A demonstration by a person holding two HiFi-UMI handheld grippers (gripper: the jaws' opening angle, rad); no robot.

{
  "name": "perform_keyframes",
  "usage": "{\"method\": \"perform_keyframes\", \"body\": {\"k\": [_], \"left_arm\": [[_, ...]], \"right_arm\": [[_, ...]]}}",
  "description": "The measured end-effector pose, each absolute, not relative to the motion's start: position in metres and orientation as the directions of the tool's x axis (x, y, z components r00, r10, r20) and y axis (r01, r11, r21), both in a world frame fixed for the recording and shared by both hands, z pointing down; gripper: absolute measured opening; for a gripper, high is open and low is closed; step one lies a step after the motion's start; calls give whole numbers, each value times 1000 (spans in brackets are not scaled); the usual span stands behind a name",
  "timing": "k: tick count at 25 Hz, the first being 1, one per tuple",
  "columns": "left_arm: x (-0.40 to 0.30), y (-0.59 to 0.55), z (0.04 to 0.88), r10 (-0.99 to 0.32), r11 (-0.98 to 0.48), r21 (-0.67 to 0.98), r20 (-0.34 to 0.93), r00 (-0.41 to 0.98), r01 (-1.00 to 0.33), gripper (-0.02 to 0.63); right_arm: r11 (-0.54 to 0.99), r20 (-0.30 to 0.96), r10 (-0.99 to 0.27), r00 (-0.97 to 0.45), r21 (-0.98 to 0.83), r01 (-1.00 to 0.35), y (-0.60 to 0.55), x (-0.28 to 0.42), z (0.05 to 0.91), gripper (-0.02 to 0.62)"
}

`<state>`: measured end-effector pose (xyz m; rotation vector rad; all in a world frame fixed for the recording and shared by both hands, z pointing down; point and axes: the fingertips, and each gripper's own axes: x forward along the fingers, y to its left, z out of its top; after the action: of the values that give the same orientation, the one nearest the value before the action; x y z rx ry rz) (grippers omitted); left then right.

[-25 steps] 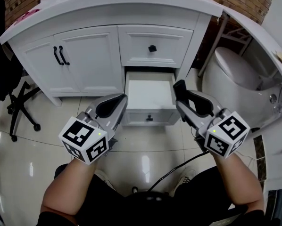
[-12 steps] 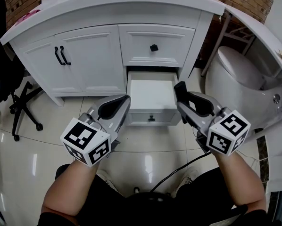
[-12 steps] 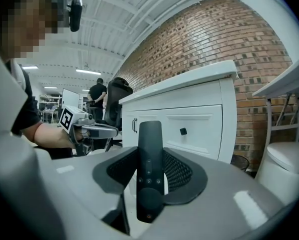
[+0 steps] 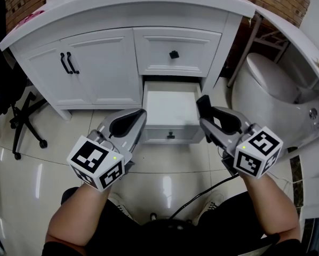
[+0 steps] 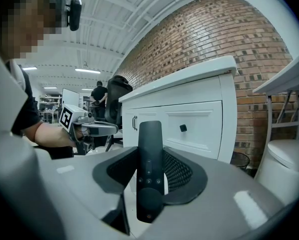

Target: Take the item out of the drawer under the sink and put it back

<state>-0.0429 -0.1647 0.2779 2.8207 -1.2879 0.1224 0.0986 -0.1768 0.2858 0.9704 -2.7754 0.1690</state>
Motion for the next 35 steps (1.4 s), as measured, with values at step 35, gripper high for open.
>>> {"method": "perform_keyframes", "body": {"k": [35], "left_arm": [[-47, -165, 276, -757, -649, 13, 88, 647, -761, 6]], "right_arm": [[816, 350, -573, -741, 158, -556, -235, 70, 260, 164]]}}
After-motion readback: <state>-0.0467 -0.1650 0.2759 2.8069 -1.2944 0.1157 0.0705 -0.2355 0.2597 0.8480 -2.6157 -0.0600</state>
